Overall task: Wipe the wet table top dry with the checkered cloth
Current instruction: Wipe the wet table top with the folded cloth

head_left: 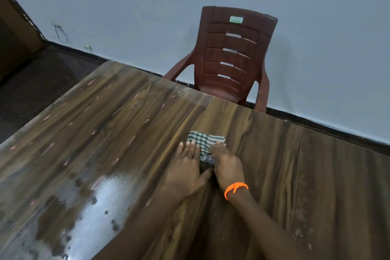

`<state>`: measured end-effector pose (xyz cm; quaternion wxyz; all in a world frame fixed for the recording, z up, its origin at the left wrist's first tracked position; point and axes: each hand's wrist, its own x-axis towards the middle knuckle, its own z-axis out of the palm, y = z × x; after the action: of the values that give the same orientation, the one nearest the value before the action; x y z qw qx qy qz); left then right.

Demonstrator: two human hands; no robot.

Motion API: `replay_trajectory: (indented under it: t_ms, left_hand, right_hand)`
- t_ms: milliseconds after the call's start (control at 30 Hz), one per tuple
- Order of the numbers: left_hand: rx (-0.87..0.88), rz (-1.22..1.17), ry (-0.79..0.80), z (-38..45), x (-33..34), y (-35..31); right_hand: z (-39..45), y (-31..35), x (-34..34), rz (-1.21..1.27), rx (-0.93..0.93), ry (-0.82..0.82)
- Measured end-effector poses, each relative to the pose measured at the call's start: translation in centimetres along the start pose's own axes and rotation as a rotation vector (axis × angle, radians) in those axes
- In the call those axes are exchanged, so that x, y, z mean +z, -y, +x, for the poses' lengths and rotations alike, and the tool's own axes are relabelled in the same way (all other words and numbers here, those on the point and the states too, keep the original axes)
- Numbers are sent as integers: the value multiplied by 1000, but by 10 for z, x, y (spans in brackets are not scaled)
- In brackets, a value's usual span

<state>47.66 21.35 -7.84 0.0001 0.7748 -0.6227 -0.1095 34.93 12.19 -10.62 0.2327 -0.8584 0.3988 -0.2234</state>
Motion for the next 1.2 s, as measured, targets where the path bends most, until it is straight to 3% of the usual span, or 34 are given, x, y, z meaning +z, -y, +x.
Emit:
replay_trajectory:
  t_ms: [233,467,633,867,1033,1200]
  left_hand:
    - [43,-30,20,-8,8,-38]
    - [23,7,-3,15,1,2]
    - [-8,-24,1,-28,6,22]
    - [51,-83,48,-74,10,-18]
    - [25,-66,8,-43,12,-26]
    - [-8,-72,7,-43,5,5]
  right_hand:
    - [-20,-28,-30,-72,70,32]
    - [18,7,-19,-60,36,16]
    - [-7,30,1,-31,-42,79]
    - [-67,4,-15,-95,-41,98]
    - [-40,1,-24,-48,46,37]
    - [-22,28,-10,-19,12,58]
